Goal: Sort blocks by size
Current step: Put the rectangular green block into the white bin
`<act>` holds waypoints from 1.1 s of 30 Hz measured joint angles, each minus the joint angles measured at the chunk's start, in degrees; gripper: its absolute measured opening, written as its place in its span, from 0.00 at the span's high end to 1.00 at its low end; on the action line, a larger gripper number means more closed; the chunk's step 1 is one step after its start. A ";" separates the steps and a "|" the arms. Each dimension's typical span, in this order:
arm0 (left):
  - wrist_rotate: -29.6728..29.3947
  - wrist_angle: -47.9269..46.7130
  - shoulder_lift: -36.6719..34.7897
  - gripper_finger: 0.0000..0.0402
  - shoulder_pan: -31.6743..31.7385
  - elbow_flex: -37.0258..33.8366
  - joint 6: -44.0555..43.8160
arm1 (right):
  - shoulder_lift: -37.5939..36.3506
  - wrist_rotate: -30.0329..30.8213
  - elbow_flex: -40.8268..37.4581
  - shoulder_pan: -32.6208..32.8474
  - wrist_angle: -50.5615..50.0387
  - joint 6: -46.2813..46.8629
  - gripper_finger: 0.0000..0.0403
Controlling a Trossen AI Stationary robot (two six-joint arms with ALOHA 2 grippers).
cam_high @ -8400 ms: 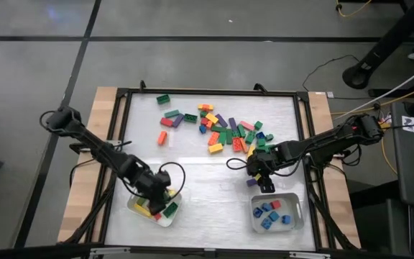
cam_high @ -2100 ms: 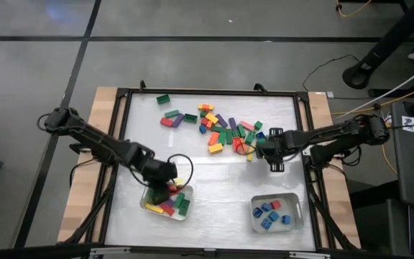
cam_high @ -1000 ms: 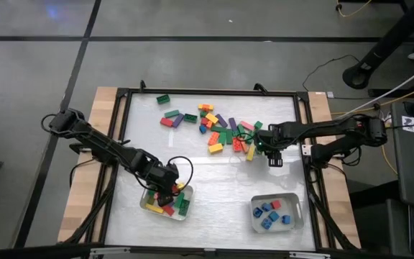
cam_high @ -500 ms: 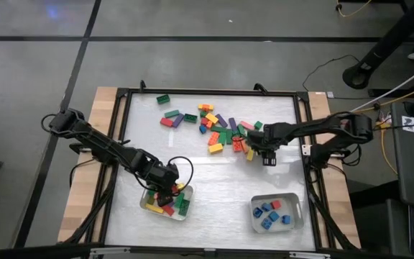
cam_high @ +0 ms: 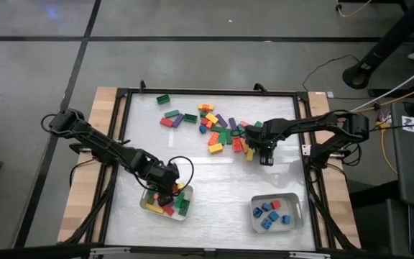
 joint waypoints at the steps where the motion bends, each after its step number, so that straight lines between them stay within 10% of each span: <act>1: -0.53 0.58 0.00 0.54 0.00 -0.02 0.67 | 0.06 -1.57 0.81 0.08 0.63 -0.01 0.70; 14: -6.59 20.89 0.00 0.54 3.39 -0.02 1.11 | -0.05 -9.62 7.96 7.72 11.48 3.31 0.68; 27: -6.77 27.77 0.00 0.54 15.33 -0.02 -13.98 | 0.05 16.68 8.01 20.54 35.84 4.66 0.67; 33: -6.72 28.25 0.43 0.54 18.15 -0.02 -14.04 | 0.67 18.95 8.05 21.05 42.17 4.73 0.67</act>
